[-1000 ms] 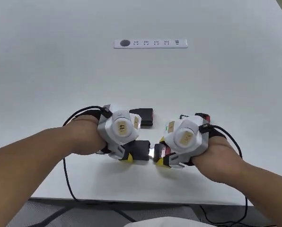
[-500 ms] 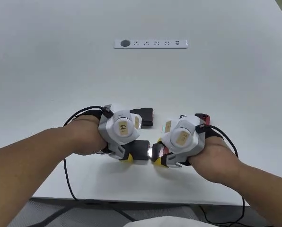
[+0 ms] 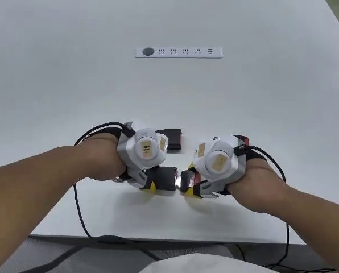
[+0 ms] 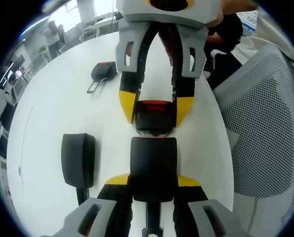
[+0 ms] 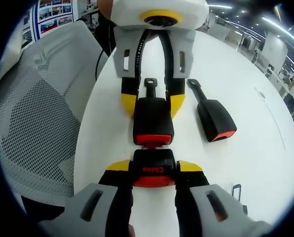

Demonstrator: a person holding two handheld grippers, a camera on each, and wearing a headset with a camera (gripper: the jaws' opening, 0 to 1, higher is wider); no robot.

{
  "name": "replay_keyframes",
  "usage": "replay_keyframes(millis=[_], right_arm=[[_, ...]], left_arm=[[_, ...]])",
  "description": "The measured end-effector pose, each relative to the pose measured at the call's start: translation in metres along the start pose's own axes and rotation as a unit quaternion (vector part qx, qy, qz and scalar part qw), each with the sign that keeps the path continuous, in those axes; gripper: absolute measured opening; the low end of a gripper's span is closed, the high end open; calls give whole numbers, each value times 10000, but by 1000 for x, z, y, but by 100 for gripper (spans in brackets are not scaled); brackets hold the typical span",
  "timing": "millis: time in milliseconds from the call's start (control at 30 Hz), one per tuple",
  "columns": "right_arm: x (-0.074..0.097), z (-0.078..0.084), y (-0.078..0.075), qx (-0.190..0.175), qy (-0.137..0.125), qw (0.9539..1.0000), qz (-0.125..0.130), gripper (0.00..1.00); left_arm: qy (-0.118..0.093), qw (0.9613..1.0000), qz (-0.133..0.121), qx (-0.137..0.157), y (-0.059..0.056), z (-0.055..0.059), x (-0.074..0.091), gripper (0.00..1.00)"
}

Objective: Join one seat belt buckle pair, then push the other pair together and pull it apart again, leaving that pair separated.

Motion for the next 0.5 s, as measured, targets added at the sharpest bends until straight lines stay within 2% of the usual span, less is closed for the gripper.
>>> replay_keyframes(millis=[333, 500], right_arm=[[1, 1, 1, -54, 3, 10000, -28, 31], [1, 0, -2, -123, -21, 9999, -88, 32]], left_arm=[[69, 10000, -62, 29, -2, -1, 0, 32], [32, 9999, -78, 87, -1, 0, -1, 32]])
Point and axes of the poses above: the centre of the closed fingertips' face, and the gripper's own axes: x roughly backward along the fingers, y roughly to its left, z roughly out of its underside, the point moved 7 cm from there along x, roughly backward along the fingers, and after that the axes turned 6 degrees about -x, right-handed, at the moved point
